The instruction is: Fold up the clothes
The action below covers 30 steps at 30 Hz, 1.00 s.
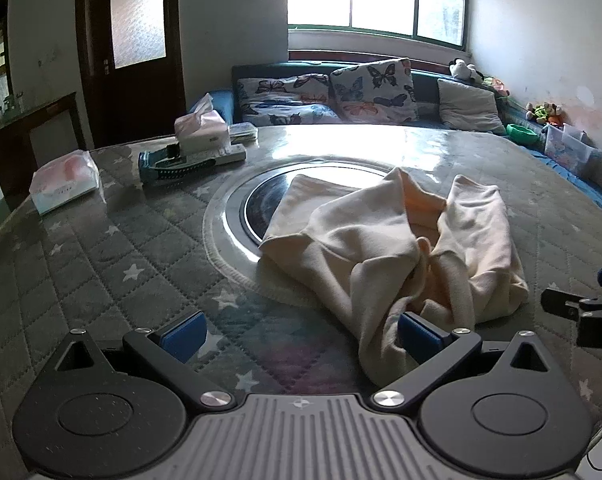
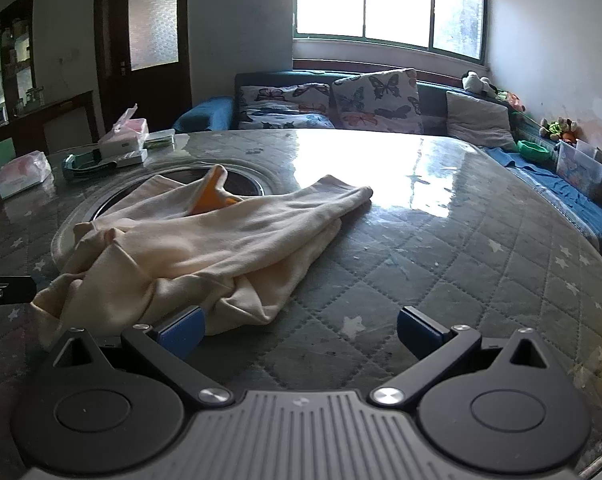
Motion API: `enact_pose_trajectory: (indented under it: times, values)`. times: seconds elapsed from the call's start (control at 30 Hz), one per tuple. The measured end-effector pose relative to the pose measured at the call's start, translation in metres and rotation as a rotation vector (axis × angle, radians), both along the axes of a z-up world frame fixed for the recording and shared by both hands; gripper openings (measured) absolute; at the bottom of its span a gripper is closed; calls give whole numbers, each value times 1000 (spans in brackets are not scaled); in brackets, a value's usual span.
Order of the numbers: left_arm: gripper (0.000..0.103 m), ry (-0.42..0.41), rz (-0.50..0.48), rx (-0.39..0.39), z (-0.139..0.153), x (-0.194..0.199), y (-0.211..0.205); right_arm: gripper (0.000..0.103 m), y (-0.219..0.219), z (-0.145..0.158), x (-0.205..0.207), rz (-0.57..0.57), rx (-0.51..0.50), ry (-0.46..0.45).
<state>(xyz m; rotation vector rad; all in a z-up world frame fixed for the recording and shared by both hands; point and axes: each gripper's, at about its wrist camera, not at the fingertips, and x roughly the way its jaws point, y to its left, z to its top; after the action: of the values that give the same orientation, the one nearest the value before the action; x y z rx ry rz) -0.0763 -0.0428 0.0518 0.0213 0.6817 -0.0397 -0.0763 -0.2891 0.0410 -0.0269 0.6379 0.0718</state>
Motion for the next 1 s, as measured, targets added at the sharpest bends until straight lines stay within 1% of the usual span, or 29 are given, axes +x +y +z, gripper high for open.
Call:
enact_pose_trajectory:
  times: [0.7, 1.0]
  values:
    - [103, 2, -33, 8, 7, 16, -14, 103, 12, 6, 12, 33, -3, -9]
    - [103, 10, -57, 19, 9, 33, -23, 103, 14, 6, 22, 50, -9, -4]
